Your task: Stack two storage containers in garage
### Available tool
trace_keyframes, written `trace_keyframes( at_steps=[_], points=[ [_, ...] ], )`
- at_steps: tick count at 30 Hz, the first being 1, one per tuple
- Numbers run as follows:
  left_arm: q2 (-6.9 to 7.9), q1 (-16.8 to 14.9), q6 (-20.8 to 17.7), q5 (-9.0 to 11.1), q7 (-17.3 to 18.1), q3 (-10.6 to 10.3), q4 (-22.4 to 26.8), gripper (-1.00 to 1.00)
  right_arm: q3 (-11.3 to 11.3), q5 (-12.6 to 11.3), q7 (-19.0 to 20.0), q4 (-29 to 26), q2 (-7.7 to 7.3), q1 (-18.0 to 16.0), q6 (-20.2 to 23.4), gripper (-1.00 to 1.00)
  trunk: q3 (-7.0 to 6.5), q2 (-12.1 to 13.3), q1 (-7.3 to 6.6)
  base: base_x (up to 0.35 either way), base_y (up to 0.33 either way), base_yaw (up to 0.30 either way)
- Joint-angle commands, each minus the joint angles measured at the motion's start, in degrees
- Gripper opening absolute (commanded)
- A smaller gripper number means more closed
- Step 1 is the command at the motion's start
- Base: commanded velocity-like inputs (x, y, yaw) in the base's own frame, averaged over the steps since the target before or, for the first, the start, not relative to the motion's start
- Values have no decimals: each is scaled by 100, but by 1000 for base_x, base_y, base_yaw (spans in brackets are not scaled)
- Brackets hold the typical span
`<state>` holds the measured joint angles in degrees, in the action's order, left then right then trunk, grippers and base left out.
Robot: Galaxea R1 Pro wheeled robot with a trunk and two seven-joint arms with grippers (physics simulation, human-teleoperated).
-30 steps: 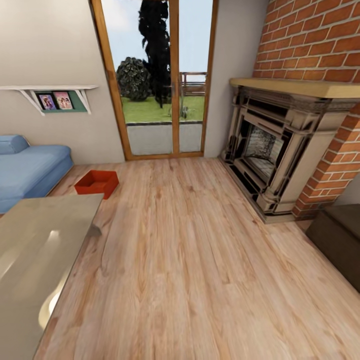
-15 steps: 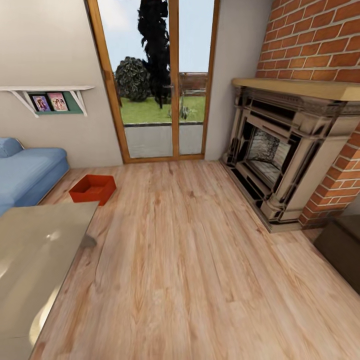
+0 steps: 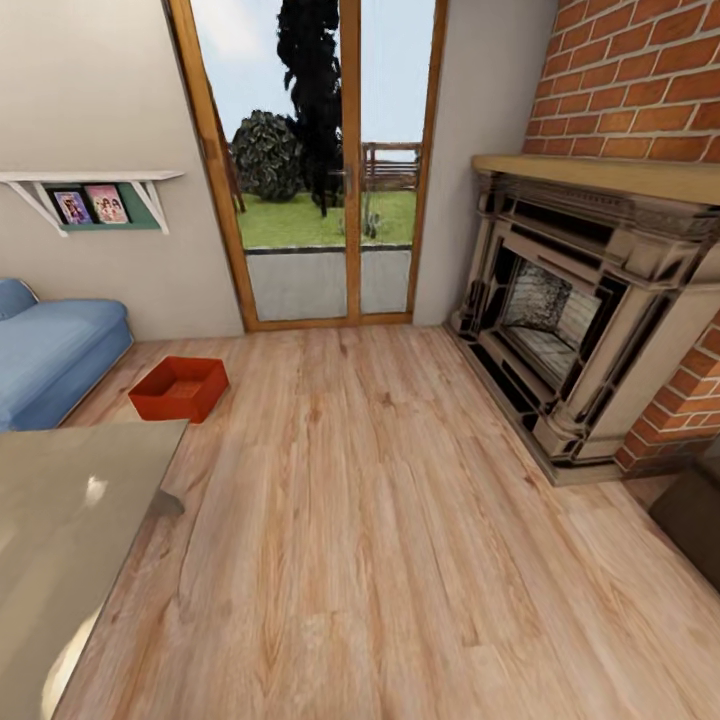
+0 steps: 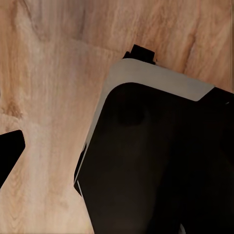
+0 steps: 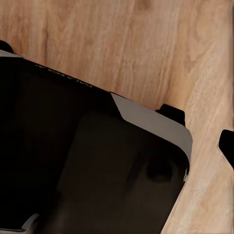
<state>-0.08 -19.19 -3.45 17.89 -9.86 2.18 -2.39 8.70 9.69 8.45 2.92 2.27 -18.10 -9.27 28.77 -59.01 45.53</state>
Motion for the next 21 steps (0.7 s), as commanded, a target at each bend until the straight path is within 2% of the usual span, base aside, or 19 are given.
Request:
trace_keyframes(
  at_steps=[1,10,21],
  points=[
    [-1,-6,-6,12,-16,20,-7,100,44,-2,-1,25,1,-10,-45,100,7,-3,4,338,0,55],
    [6,-6,-6,12,-16,20,-7,100,44,-2,-1,25,1,-12,-47,100,12,-3,4,338,-14,37],
    [5,-6,-6,12,-16,20,-7,100,44,-2,-1,25,1,-13,-48,100,12,-3,4,338,-95,261]
  ],
)
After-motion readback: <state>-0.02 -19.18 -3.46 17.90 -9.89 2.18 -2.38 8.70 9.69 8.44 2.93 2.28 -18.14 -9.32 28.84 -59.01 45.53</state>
